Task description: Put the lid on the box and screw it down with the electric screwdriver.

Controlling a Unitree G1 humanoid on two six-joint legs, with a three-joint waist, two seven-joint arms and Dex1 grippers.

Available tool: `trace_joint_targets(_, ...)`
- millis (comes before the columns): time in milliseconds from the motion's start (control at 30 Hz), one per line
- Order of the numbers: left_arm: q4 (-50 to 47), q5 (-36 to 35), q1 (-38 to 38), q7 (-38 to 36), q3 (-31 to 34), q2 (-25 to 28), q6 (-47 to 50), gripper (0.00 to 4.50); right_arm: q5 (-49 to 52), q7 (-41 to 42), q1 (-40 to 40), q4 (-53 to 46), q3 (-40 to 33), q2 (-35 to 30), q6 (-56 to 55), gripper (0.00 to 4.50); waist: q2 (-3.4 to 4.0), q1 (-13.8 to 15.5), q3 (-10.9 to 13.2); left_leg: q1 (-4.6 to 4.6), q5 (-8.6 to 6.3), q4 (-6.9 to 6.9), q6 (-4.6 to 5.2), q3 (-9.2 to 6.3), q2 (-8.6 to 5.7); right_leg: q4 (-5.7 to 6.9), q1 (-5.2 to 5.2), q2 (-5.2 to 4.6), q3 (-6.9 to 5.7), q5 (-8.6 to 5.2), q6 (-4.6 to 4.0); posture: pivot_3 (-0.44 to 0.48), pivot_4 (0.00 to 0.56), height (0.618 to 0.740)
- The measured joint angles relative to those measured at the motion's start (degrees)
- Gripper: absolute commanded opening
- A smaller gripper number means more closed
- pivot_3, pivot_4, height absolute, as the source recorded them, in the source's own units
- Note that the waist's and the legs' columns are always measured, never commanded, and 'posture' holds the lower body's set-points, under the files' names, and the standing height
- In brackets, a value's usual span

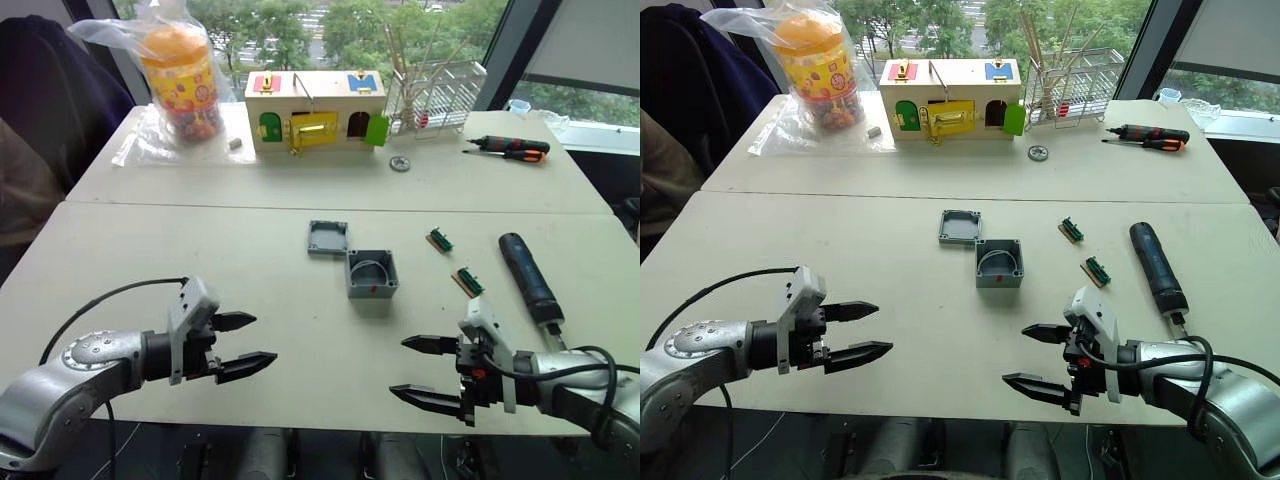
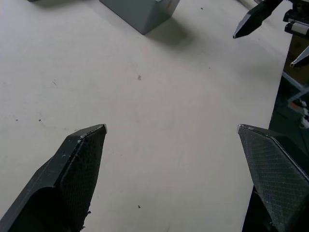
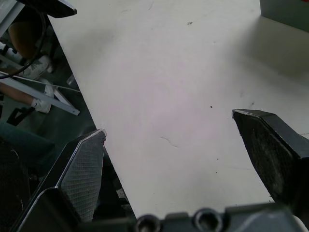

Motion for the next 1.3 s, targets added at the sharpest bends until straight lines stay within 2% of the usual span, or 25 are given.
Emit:
trace_joint_targets(367, 0.08, -0.03, -0.47, 0.94, -0.36, -0.45, -0.05, 4.48, -2.64, -1.82, -1.01, 0.0, 1.38, 0.25, -0.05, 4.5, -0.01, 0.02, -0.01, 0.0, 0.01, 0.01, -0.01, 0.0, 0.0, 0.01, 0.0, 0.0, 0.0, 0.0, 0.0, 0.0, 0.15, 0.706)
trace_joint_targets(567, 0.19, -1.15, -1.19, 0.97, -0.46, -0.41, 0.47, 4.48, -0.27, -1.52, -1.51, 0.01, 0.75, 1.11, 0.67, 4.5, -0.01, 0.03, -0.01, 0.0, 0.01, 0.02, -0.01, 0.0, 0.0, 0.01, 0.01, 0.0, 0.0, 0.0, 0.0, 0.0, 0.15, 0.706)
trace_joint_targets(667, 2.3, -1.04, -9.08, 3.29, -1.43, 0.99, 4.2, 4.48, 5.93, -3.97, -6.26, 0.31, -1.64, 1.19, 5.14, 4.5, -0.02, 0.14, 0.0, 0.0, 0.04, 0.13, -0.04, -0.1, 0.0, 0.1, 0.07, 0.01, -0.06, 0.01, 0.0, 0.0, 0.15, 0.706)
trace_joint_targets(733, 6.15, 0.28, -21.17, 0.83, -6.69, 6.22, 7.81, 4.48, 13.43, -6.86, -11.92, 0.41, -3.85, 0.83, 9.31, 4.5, -0.13, 0.32, 0.0, 0.0, 0.04, 0.18, -0.05, -0.17, -0.02, 0.16, 0.1, 0.04, -0.13, 0.01, 0.0, 0.0, 0.15, 0.706)
trace_joint_targets(833, 11.55, 3.27, -36.68, -4.92, -11.76, 7.66, 7.29, 4.48, 21.94, -10.45, -16.81, 0.18, -6.16, -0.96, 12.93, 4.5, -0.14, 0.15, 0.0, -0.04, -0.01, 0.14, 0.03, -0.12, -0.07, 0.04, 0.1, 0.04, -0.12, 0.0, 0.01, 0.0, 0.15, 0.706)
trace_joint_targets(900, 17.68, 7.41, -46.62, -10.15, -18.21, 5.1, 4.52, 4.48, 25.27, -12.91, -17.14, -0.3, -7.87, -2.61, 14.51, 4.5, -0.2, 0.25, 0.0, -0.07, -0.04, 0.05, 0.08, -0.07, -0.16, 0.03, 0.13, 0.02, -0.11, 0.01, 0.03, 0.0, 0.15, 0.706)
trace_joint_targets(967, 22.73, 11.79, -53.43, -14.75, -24.53, 1.52, 1.16, 4.48, 26.71, -15.35, -17.36, -1.12, -8.67, -3.58, 15.18, 4.5, -0.28, 0.11, 0.05, -0.11, -0.05, 0.04, 0.11, 0.01, -0.31, -0.03, 0.11, 0.01, -0.11, 0.02, 0.04, 0.0, 0.15, 0.706)
trace_joint_targets(1167, 40.17, 24.79, -65.73, -22.8, -40.89, -13.54, -6.67, 4.48, 25.02, -22.58, -10.96, -3.68, -10.32, -3.27, 15.43, 4.5, -0.51, 0.13, 0.16, -0.09, -0.01, 0.27, 0.07, 0.04, -0.2, 0.05, 0.08, 0.04, -0.09, 0.01, 0.07, 0.0, 0.15, 0.706)
trace_joint_targets(1300, 49.65, 31.46, -70.08, -25.65, -46.27, -22.45, -12.0, 4.48, 24.74, -27.16, -7.33, -6.1, -11.1, -1.31, 14.59, 4.5, -0.52, 0.0, 0.17, -0.11, -0.02, 0.28, 0.09, 0.02, -0.12, 0.06, 0.02, 0.05, -0.06, 0.01, 0.07, 0.0, 0.15, 0.706)
